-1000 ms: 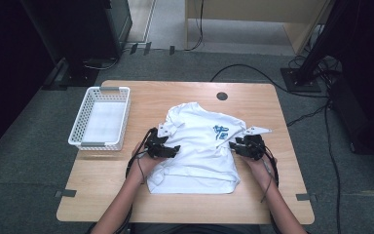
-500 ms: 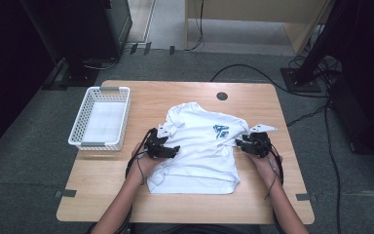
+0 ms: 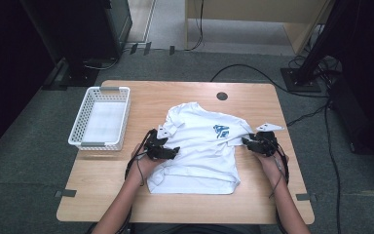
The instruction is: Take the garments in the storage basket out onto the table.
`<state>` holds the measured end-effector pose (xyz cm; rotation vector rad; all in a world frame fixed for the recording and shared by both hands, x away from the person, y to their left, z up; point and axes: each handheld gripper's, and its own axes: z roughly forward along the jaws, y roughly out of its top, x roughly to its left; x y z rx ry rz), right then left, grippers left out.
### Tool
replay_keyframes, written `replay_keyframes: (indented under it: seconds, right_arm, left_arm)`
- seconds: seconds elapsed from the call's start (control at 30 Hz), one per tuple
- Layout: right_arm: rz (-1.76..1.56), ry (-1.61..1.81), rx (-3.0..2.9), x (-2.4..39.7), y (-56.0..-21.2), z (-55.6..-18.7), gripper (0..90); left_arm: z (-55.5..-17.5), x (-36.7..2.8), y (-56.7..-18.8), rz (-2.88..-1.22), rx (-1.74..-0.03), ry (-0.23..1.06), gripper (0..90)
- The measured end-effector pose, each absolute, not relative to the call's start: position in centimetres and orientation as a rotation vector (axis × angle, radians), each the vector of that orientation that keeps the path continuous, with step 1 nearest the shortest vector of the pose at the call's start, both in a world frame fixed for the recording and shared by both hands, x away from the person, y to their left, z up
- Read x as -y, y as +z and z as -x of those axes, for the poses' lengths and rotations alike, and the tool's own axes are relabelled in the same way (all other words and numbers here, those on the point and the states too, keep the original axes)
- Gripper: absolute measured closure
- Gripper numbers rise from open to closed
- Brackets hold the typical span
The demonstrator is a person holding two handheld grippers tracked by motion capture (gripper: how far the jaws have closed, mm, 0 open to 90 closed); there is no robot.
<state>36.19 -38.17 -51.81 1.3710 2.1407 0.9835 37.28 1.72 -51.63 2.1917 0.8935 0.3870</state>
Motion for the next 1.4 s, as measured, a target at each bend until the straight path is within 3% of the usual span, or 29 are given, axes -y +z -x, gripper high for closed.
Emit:
replay_keyframes:
  seconds: [0.27, 0.7, 1.4]
  right_arm:
    - [-1.378, 1.020, -2.112, 38.3, -50.7, -36.0, 56.3]
    - [-1.280, 1.089, -2.163, 33.9, -48.9, -35.9, 50.3]
    - [-1.206, 1.057, -2.340, 30.2, -51.6, -33.4, 49.0]
  left_arm:
    - [-37.2, -1.6, -51.6, -2.197, -0.891, 0.387, 26.4]
    - [-37.1, -1.4, -51.5, -2.203, -0.893, 0.389, 26.4]
    - [-36.0, -1.4, -51.7, -2.187, -0.887, 0.385, 26.3]
